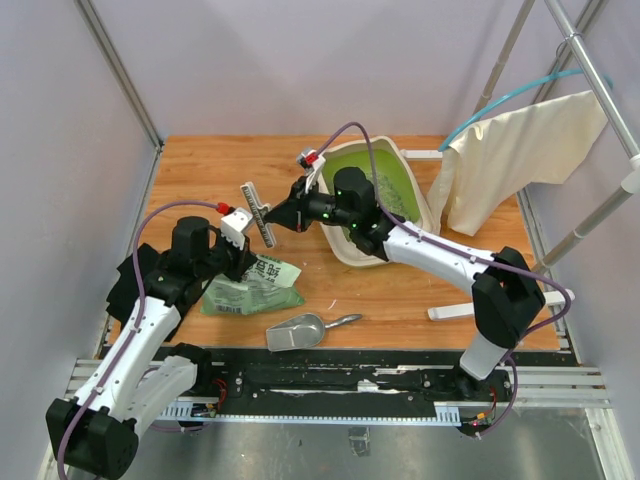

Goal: Fill the litter box with clean litter
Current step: Clamp the cat litter bag at the center of the board.

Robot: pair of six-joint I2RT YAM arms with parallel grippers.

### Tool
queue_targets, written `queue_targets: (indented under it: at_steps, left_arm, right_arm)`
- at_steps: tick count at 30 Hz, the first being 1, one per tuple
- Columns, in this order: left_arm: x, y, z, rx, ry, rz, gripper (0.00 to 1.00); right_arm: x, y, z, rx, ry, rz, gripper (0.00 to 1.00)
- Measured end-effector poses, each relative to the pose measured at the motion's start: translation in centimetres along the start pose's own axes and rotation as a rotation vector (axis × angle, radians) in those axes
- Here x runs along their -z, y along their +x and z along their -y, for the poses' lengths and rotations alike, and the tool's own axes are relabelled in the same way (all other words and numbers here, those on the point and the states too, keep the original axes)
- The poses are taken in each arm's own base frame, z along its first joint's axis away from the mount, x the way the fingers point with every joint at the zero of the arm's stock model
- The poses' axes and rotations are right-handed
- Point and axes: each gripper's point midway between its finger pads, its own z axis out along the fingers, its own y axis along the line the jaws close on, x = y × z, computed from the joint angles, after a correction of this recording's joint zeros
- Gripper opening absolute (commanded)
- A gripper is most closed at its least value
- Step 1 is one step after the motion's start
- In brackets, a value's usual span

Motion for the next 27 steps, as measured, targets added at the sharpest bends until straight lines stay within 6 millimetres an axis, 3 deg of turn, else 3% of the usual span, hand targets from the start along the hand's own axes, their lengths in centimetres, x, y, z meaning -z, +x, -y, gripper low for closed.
queue_targets:
  at_steps: [4,9,13,21,27]
  left_arm:
    - [0.0,0.0,0.0,0.0,0.0,0.001,0.01]
    - [0.0,0.0,0.0,0.0,0.001,0.002,0.01]
    - [0.0,0.0,0.1,0.0,0.003,0.002,0.0]
    - [0.0,0.0,0.0,0.0,-0.001,0.002,0.0]
    - [0.0,0.0,0.0,0.0,-0.003,0.0,0.01]
  right_arm:
    - [-1.2,1.2,-0.9,0.011,-0.039,0.003,0.01]
    - [-2.1,3.7,0.2,0.003,-0.03,-0.041,0.01]
    - [-2.4,4.3,0.4,0.031,-0.03,-0.053,0.01]
    - [-2.2,5.6,0.4,0.076,-0.048,-0.105,0.01]
    - [-1.1,8.1,0.7,0.147,-0.052,-0.24,0.01]
